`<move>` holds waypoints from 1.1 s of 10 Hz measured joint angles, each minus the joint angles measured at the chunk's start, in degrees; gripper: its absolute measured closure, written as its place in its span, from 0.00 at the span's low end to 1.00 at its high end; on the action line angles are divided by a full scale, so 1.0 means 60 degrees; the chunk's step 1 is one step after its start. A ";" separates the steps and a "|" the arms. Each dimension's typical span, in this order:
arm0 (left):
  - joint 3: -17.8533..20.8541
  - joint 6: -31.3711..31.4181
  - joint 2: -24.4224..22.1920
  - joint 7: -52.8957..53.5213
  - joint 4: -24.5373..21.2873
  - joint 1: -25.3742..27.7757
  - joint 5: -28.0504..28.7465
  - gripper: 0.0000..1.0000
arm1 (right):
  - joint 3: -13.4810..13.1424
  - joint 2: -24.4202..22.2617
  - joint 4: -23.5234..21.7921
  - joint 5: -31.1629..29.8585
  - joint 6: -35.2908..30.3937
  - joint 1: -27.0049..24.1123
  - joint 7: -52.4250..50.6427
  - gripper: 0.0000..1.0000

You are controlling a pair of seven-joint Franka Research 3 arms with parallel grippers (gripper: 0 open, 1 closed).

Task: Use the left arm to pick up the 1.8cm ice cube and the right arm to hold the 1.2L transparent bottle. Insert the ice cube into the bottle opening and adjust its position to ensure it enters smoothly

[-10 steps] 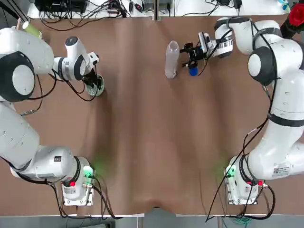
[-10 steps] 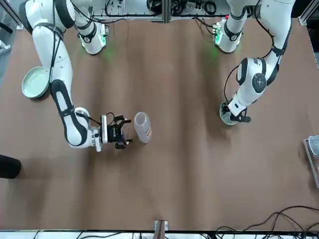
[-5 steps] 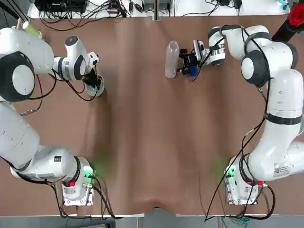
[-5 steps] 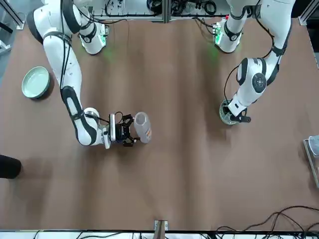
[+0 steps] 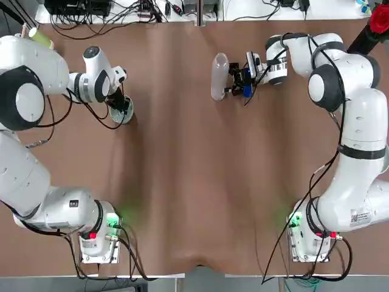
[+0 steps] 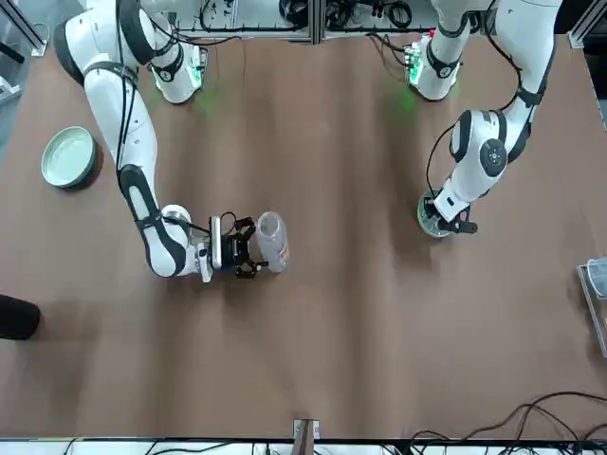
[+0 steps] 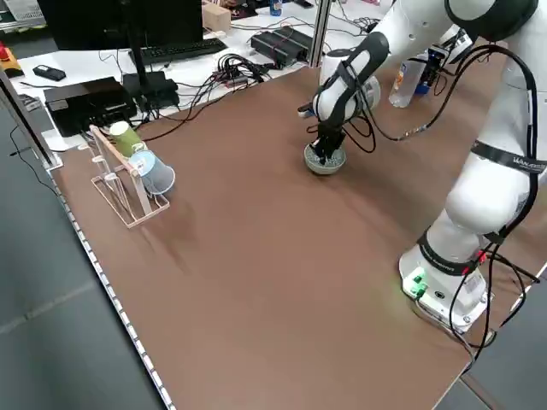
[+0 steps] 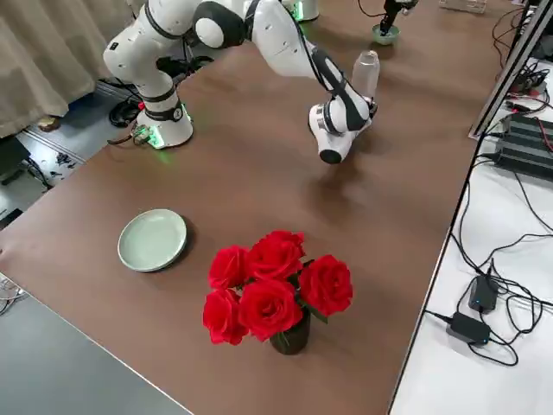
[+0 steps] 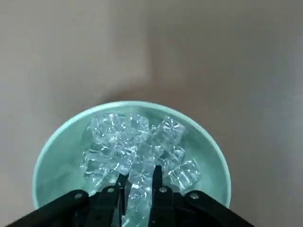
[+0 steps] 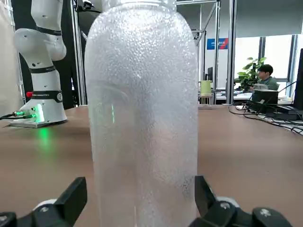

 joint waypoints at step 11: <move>-0.0001 -0.0518 -0.1303 -0.0023 0.0094 0.0009 0.0000 0.78 | 0.0027 0.0088 0.0000 0.0762 0.0011 0.0188 -0.0090 0.00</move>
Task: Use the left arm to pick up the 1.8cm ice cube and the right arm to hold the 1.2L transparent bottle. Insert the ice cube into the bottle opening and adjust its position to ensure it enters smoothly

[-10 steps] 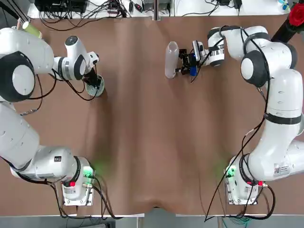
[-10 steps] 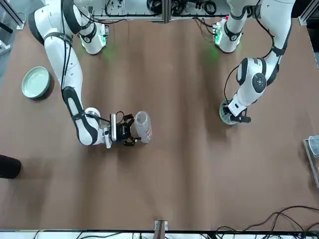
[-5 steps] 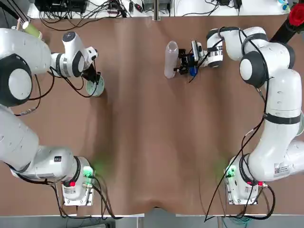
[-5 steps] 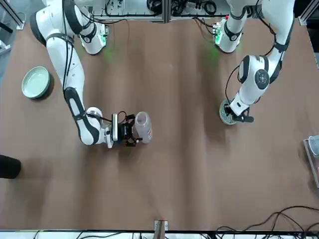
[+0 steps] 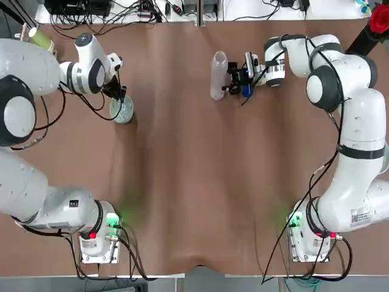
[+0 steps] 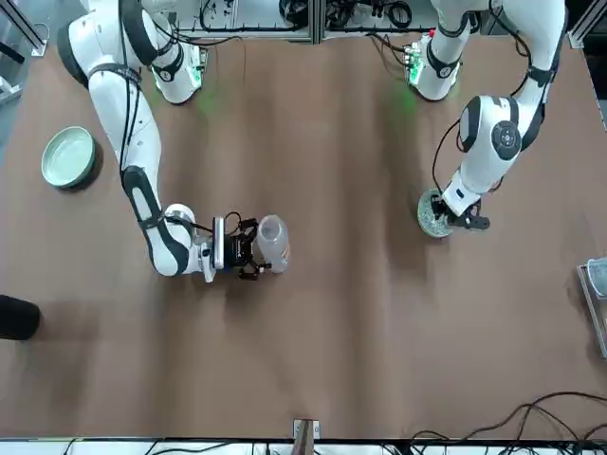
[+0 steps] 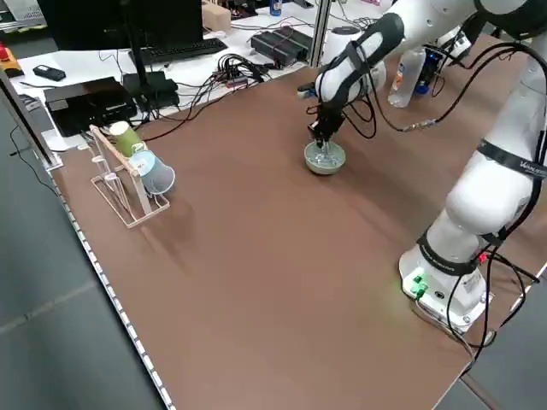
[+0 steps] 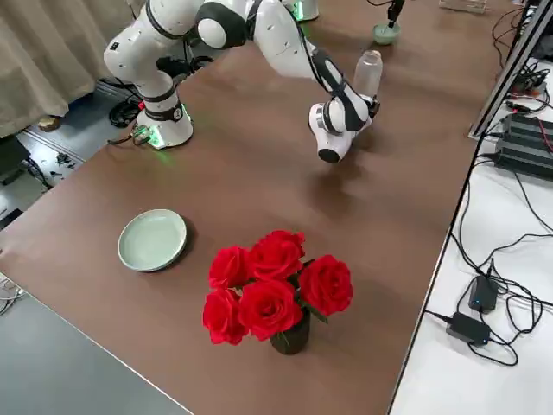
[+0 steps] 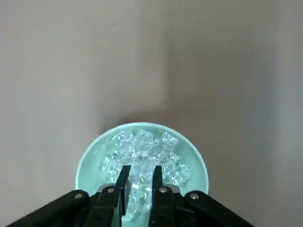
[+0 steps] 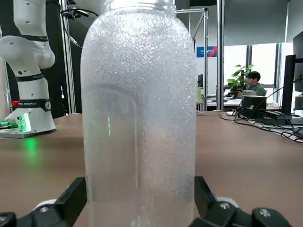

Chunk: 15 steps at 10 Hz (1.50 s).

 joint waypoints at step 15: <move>-0.3119 -0.4915 0.0112 -0.5682 0.6185 -0.0661 -0.0001 0.78 | -0.0109 0.0006 -0.0009 0.0122 0.0004 -0.0030 -0.0090 0.00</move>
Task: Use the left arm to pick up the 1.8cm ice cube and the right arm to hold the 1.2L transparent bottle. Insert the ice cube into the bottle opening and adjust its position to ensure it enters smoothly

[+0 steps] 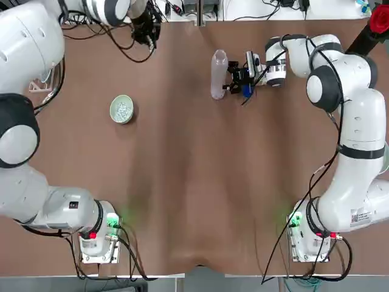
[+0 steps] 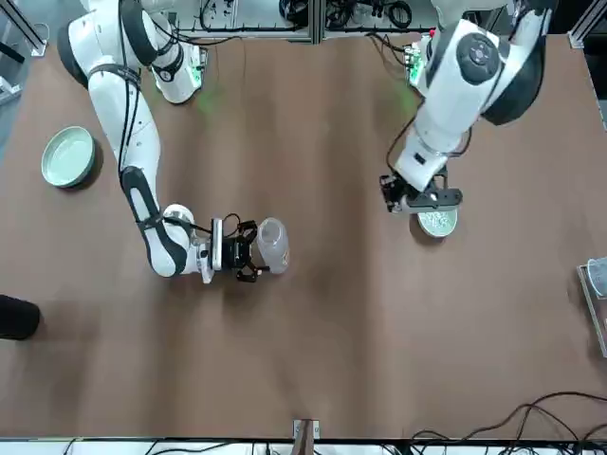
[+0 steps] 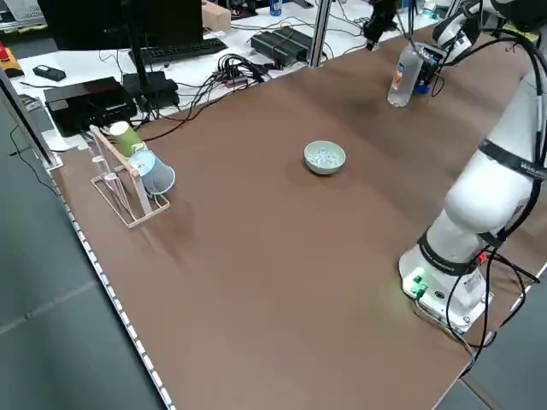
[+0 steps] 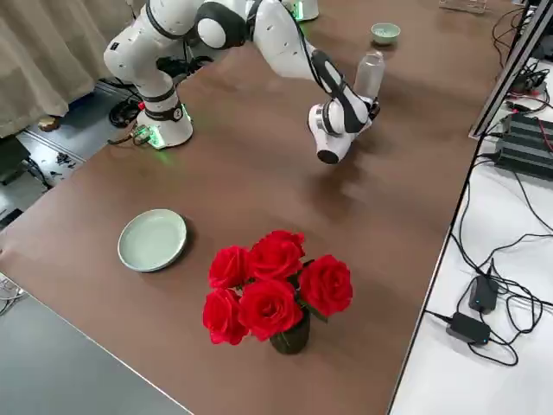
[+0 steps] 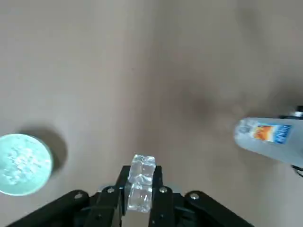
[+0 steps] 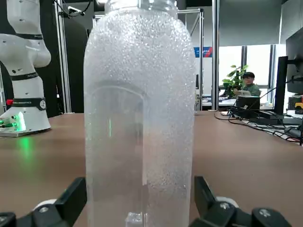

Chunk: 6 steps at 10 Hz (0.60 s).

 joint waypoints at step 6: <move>0.0108 -0.1140 0.2684 -0.3100 0.3773 -0.2642 0.0935 0.78 | -0.0019 0.0011 -0.0008 0.0000 0.0000 -0.0007 -0.0032 0.00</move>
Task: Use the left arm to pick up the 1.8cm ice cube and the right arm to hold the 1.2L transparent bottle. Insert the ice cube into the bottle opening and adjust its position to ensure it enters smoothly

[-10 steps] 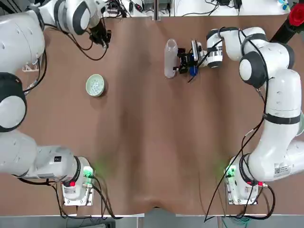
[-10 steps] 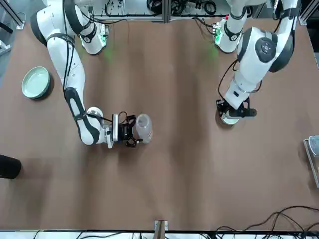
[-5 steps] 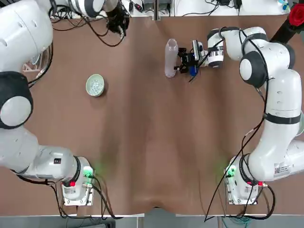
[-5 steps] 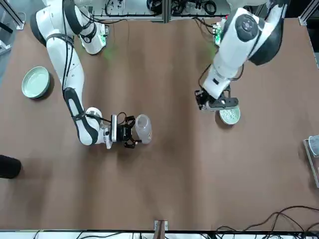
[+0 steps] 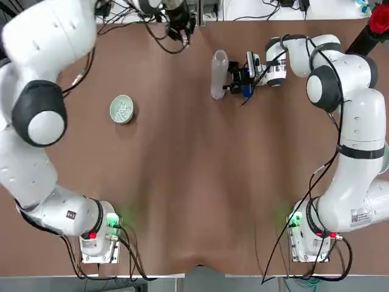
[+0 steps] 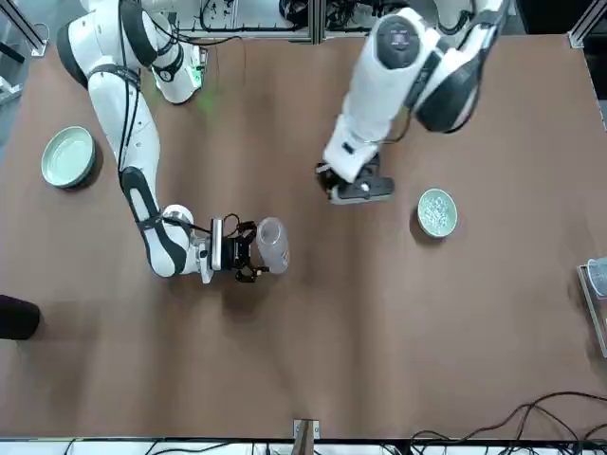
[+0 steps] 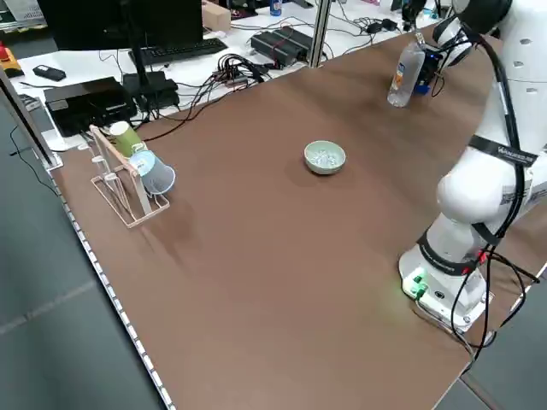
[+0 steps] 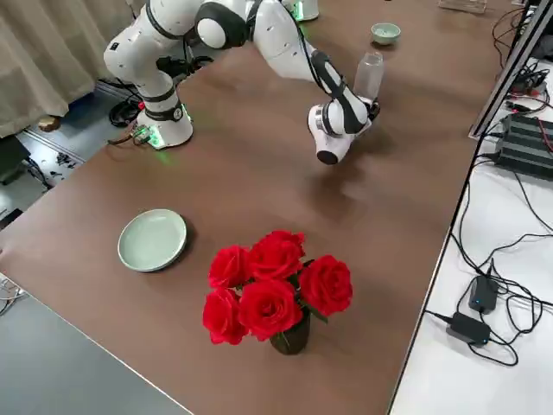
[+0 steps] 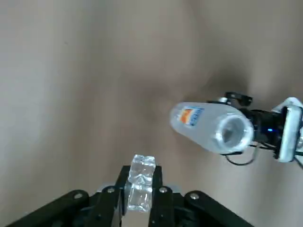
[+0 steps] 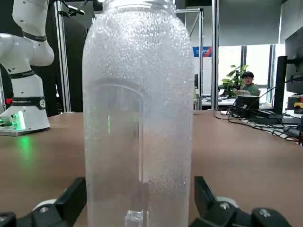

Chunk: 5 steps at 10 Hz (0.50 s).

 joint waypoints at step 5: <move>0.2972 0.0586 0.1654 -0.1226 0.2004 -0.3244 0.0041 0.78 | -0.0002 0.0002 -0.0002 0.0000 0.0000 -0.0001 -0.0007 0.00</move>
